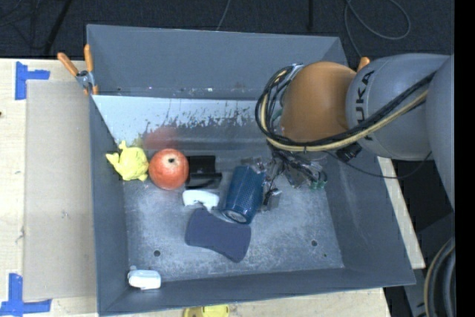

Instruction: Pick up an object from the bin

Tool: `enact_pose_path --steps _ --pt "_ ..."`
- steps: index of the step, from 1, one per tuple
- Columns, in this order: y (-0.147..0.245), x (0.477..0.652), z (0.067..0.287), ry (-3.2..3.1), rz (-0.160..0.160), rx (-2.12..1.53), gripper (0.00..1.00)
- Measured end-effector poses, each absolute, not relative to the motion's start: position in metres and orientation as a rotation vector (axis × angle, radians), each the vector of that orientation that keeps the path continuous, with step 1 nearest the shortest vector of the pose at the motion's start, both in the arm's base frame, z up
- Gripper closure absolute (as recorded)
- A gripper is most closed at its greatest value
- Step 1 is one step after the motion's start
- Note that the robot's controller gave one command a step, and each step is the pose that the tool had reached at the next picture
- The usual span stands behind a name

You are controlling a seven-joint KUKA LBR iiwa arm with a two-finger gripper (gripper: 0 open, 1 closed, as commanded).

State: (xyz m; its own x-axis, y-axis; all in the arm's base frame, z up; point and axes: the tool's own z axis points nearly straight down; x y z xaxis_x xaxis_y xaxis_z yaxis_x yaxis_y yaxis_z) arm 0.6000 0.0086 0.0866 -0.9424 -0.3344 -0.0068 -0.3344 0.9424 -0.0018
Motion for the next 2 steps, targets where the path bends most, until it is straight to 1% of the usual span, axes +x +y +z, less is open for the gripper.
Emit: enact_pose_path --steps 1,2 --pt "0.0062 0.6069 0.1982 3.074 0.001 -0.638 1.00" --pt "0.0061 0.6069 0.1981 3.074 0.002 -0.637 1.00"
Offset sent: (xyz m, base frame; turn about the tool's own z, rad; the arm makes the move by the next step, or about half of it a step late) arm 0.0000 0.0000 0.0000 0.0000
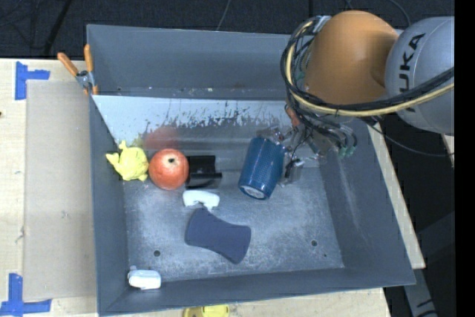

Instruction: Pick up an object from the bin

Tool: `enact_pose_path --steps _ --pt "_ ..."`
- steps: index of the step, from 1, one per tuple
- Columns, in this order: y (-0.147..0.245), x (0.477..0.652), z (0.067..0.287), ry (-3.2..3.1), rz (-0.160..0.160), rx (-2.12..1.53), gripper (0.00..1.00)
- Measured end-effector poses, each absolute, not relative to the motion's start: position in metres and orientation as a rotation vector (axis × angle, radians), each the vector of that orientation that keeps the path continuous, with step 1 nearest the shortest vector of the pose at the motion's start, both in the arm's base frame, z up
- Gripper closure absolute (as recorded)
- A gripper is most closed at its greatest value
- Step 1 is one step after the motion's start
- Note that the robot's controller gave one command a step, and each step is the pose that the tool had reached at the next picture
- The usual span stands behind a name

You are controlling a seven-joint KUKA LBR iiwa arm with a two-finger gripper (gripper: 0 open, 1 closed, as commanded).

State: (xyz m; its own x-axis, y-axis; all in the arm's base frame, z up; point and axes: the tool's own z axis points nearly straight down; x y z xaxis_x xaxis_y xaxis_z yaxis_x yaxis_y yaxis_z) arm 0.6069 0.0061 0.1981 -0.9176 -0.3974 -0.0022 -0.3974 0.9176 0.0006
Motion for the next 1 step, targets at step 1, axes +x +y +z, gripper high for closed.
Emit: enact_pose_path --steps 1 --pt "0.0004 0.6040 0.2388 3.077 0.004 -0.661 1.00"
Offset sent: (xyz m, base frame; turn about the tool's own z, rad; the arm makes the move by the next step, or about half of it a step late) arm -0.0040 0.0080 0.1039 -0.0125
